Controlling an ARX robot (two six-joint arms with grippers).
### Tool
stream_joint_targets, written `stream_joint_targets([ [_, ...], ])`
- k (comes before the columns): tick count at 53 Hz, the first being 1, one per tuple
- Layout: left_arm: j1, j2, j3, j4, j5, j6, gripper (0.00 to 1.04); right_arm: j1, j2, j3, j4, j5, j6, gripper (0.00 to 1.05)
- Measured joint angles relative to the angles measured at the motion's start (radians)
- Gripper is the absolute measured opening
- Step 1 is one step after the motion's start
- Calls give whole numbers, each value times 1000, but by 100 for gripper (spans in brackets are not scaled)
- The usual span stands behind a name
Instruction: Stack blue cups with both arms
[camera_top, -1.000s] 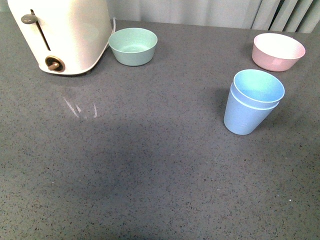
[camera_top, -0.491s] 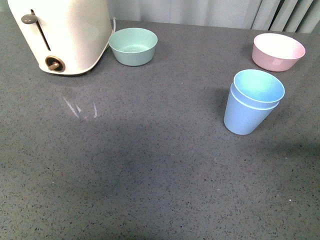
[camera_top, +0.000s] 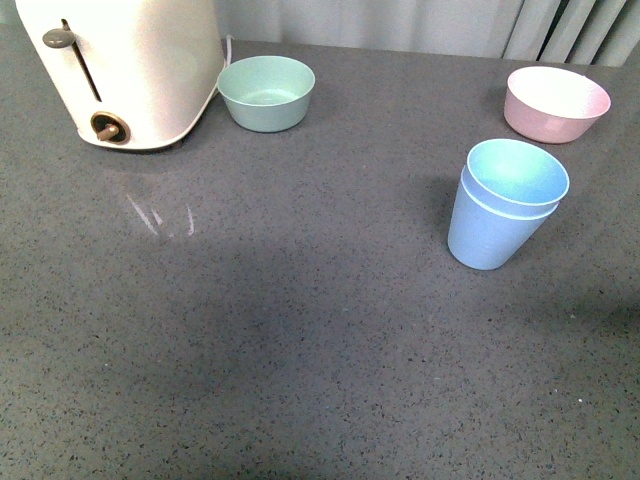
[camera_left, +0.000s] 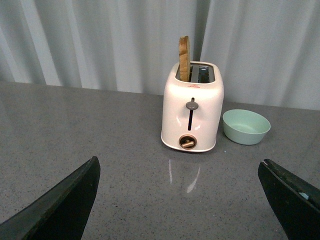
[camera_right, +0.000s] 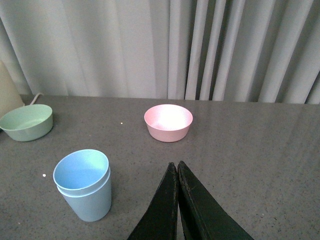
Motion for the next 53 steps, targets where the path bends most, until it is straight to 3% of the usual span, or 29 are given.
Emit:
stream_joint_targets([
  [26, 0, 0, 0, 0, 0, 0, 96, 0, -145, 0, -146, 0, 0, 2],
  [31, 0, 0, 0, 0, 0, 0, 96, 0, -262, 1, -296, 2, 0, 2],
  [46, 0, 0, 0, 0, 0, 0, 96, 0, -308, 1, -314, 0, 0, 2],
  [53, 0, 0, 0, 0, 0, 0, 96, 0, -309, 1, -314, 0, 0, 23],
])
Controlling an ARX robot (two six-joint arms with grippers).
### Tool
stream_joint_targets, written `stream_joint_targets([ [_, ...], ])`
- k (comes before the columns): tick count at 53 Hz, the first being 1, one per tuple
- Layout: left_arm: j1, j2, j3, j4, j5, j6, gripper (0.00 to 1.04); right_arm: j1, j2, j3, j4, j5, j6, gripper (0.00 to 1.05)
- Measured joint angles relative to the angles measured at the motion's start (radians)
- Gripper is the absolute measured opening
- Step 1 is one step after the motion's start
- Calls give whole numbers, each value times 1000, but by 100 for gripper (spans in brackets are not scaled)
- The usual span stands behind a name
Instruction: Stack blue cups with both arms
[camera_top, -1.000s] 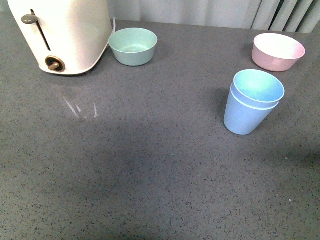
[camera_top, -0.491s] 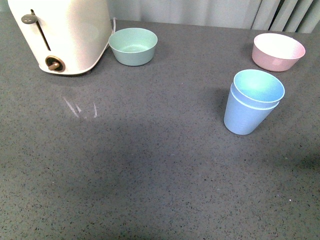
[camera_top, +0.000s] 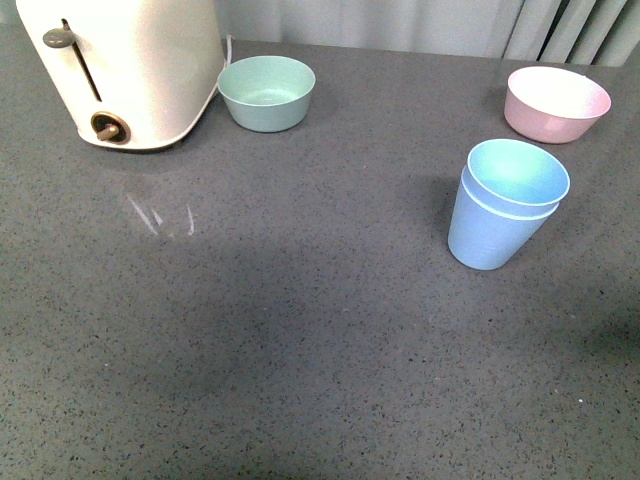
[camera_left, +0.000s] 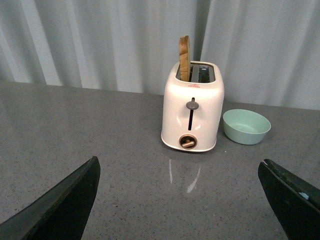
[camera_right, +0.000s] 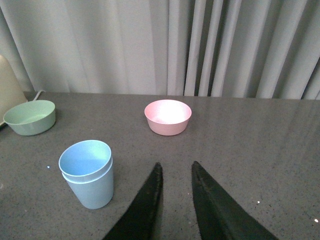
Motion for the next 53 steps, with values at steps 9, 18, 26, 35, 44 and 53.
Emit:
stream_joint_targets([
  [9, 0, 0, 0, 0, 0, 0, 96, 0, 0, 0, 0, 0, 0, 57],
  [18, 0, 0, 0, 0, 0, 0, 96, 0, 0, 0, 0, 0, 0, 90],
  [26, 0, 0, 0, 0, 0, 0, 96, 0, 0, 0, 0, 0, 1, 95],
  [35, 0, 0, 0, 0, 0, 0, 96, 0, 0, 0, 0, 0, 1, 96],
  [44, 0, 0, 0, 0, 0, 0, 96, 0, 0, 0, 0, 0, 1, 96],
  [53, 0, 0, 0, 0, 0, 0, 96, 0, 0, 0, 0, 0, 1, 96],
])
